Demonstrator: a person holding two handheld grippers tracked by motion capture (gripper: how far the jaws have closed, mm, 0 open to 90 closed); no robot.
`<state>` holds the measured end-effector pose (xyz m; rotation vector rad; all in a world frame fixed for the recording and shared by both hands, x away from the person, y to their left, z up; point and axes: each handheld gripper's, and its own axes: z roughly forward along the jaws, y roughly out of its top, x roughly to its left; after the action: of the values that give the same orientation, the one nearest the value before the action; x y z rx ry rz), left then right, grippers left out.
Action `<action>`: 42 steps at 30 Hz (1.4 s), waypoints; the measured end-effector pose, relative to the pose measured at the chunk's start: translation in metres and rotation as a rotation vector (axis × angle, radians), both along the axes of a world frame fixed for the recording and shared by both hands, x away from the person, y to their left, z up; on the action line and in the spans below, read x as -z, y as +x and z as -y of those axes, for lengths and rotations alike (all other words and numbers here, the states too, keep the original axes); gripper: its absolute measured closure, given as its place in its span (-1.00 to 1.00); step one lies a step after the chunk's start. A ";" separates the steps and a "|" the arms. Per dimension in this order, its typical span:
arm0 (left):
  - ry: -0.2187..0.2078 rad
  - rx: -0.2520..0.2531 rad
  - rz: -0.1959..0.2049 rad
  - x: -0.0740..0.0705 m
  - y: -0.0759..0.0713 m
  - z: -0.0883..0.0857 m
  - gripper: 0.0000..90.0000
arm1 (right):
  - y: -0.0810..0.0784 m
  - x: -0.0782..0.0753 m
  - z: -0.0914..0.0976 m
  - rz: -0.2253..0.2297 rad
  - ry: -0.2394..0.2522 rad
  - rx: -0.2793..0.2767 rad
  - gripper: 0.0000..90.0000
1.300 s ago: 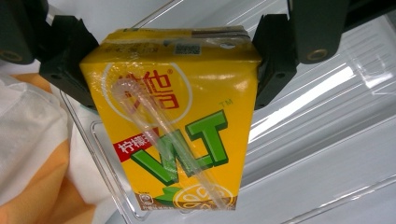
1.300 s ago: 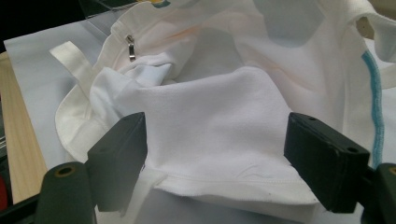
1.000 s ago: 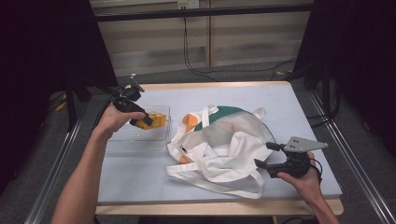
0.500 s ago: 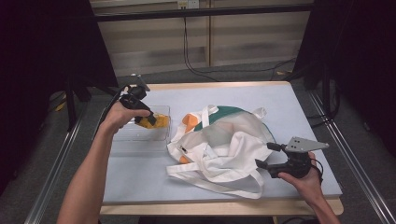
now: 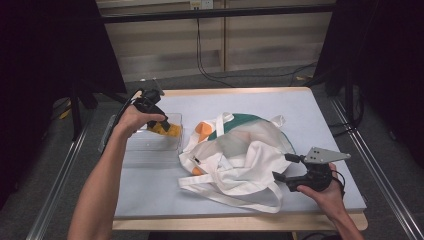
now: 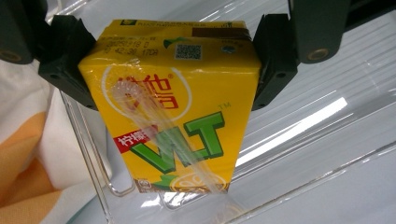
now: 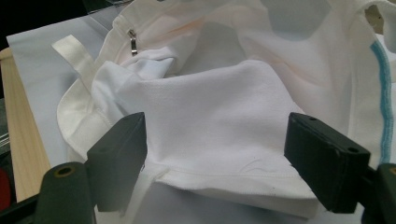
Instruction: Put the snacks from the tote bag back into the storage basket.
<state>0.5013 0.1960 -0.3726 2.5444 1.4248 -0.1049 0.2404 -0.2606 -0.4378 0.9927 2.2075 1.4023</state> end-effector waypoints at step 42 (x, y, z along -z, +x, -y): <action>-0.012 -0.228 0.091 0.012 0.018 0.036 -0.47 | -0.001 0.003 -0.002 -0.012 -0.012 -0.016 -0.53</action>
<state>0.5189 0.1602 -0.3846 2.3254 1.6586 0.0391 0.2393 -0.2581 -0.4405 0.9837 2.2353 1.3914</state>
